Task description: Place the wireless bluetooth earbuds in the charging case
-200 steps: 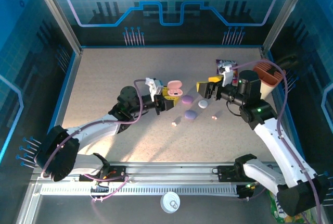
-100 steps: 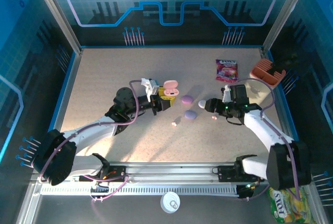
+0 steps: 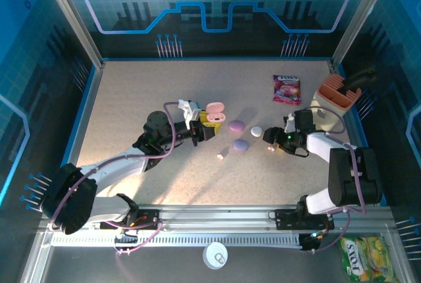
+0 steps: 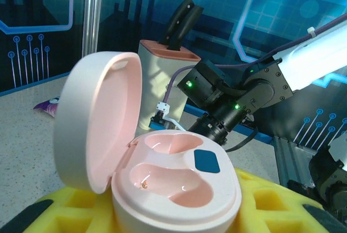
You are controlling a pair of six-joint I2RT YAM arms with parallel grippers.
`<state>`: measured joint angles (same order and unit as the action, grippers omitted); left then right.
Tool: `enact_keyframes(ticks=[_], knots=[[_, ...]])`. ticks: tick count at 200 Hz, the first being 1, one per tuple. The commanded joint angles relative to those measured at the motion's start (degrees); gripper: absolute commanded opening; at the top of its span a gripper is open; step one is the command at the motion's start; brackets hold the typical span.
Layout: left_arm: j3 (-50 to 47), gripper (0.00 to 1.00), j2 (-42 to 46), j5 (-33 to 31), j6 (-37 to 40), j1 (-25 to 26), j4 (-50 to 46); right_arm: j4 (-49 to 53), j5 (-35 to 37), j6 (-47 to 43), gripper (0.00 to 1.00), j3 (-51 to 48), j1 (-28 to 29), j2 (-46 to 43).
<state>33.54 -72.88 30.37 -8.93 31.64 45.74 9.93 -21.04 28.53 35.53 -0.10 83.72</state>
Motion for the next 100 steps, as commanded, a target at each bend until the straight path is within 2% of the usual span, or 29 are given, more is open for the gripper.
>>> enact_keyframes(ticks=[1, 100], knots=[[-0.05, 0.24, 0.81, 1.55, 0.36, -0.49, 1.33, 0.14, -2.58, 0.58, 0.73, -1.64, -0.25, -0.95], [1.23, 0.24, -2.26, 3.64, -1.27, -0.55, 4.08, 1.65, -7.28, 0.33, 0.70, -5.46, 0.20, -8.45]])
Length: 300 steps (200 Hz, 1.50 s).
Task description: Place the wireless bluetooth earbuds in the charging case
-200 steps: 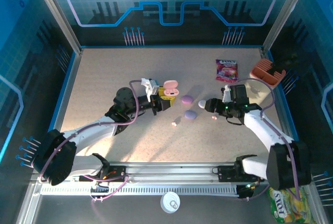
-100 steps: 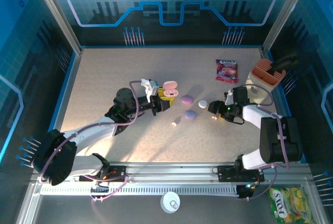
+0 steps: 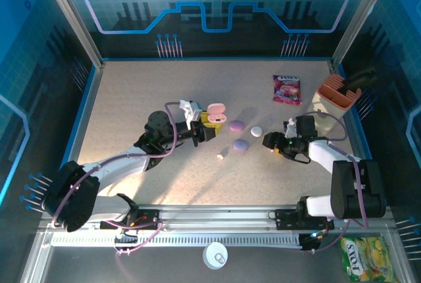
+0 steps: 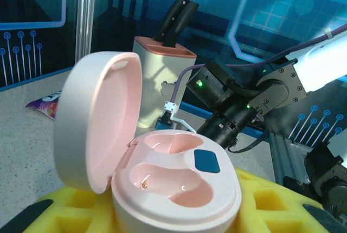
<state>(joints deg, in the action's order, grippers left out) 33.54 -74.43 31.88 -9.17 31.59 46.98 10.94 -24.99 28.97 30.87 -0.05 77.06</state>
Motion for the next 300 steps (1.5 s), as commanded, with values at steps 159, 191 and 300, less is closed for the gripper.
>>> enact_keyframes(ticks=[159, 191, 300], knots=[[0.91, 0.25, -0.44, 2.22, -0.39, -0.53, 1.90, 1.29, 0.62, -1.55, 0.70, 1.45, 3.47, 2.29], [1.35, 0.25, -0.45, 2.67, -0.32, -0.49, 1.20, 0.84, 1.38, 0.30, 0.70, -0.35, 5.96, -0.19], [0.76, 0.25, 0.66, 2.76, -0.02, -0.57, 0.60, 1.24, 2.97, 1.15, 0.59, 1.73, 1.55, -1.11]])
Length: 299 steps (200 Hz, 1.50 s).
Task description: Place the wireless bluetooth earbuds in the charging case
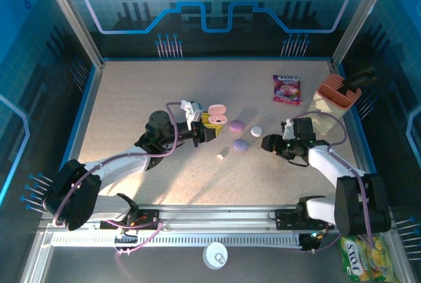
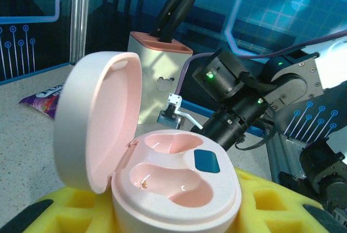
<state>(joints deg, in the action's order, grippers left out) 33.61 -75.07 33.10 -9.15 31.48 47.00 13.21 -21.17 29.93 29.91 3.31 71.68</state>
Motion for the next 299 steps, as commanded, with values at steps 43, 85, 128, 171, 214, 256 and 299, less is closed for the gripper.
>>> enact_keyframes(ticks=[43, 85, 128, 171, 214, 256, 299], knots=[[-0.29, 0.25, 1.86, 1.07, -0.05, -0.47, 0.61, -5.54, -2.06, 1.98, 0.58, 5.24, -1.78, 11.69], [-0.40, 0.25, 2.00, 0.91, 0.08, -0.50, 0.47, -7.05, -1.96, 2.00, 0.58, 5.30, -1.61, 13.57], [0.16, 0.25, 1.68, 1.18, 0.09, -0.49, 0.21, -7.48, -2.83, 2.45, 0.45, 4.14, -1.50, 13.58], [0.15, 0.26, 1.50, 1.24, -0.26, -0.47, 0.58, -7.31, -2.38, 2.59, 0.35, 3.23, -1.50, 13.84], [0.07, 0.26, 1.75, 1.35, -0.37, -0.50, 0.46, -7.11, -2.63, 2.43, 0.36, 3.62, -1.30, 13.29], [-0.28, 0.26, 2.12, 1.09, -0.30, -0.50, 0.29, -4.00, -0.89, 1.42, 0.49, 4.84, -0.78, 12.79], [-0.16, 0.26, 1.95, 1.35, -0.45, -0.46, 0.45, -1.91, -0.97, 0.48, 0.44, 4.88, 1.37, 12.10]])
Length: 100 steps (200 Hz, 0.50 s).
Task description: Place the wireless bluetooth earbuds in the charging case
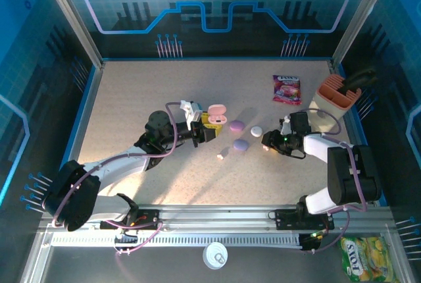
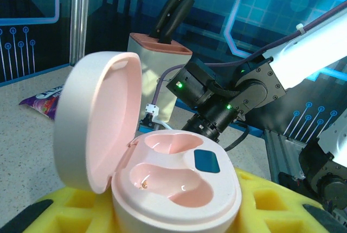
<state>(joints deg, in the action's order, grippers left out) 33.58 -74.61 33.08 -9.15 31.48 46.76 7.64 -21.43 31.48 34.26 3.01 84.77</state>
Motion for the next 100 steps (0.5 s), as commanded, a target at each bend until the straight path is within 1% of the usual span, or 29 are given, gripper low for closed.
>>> enact_keyframes(ticks=[1, 17, 55, 82, 100], knots=[[-0.16, 0.26, 1.49, 1.37, -0.48, -0.51, 0.70, 3.77, -0.80, -1.07, 0.44, 0.58, 1.71, -1.05], [-0.06, 0.26, 1.41, 1.55, -0.49, -0.47, 0.70, 4.76, -2.10, -1.08, 0.44, 0.41, 2.22, -1.53], [0.08, 0.27, 1.08, 1.86, -0.70, -0.46, 0.89, 5.58, -2.01, 0.68, 0.44, -0.57, 5.22, -2.97], [0.17, 0.27, 0.77, 2.12, -1.05, -0.48, 1.16, 5.09, -2.23, 2.21, 0.44, -1.34, 6.93, -5.62], [0.42, 0.27, 0.52, 2.16, -1.17, -0.49, 1.09, 5.46, -2.39, 2.36, 0.45, -1.24, 7.01, -7.71]])
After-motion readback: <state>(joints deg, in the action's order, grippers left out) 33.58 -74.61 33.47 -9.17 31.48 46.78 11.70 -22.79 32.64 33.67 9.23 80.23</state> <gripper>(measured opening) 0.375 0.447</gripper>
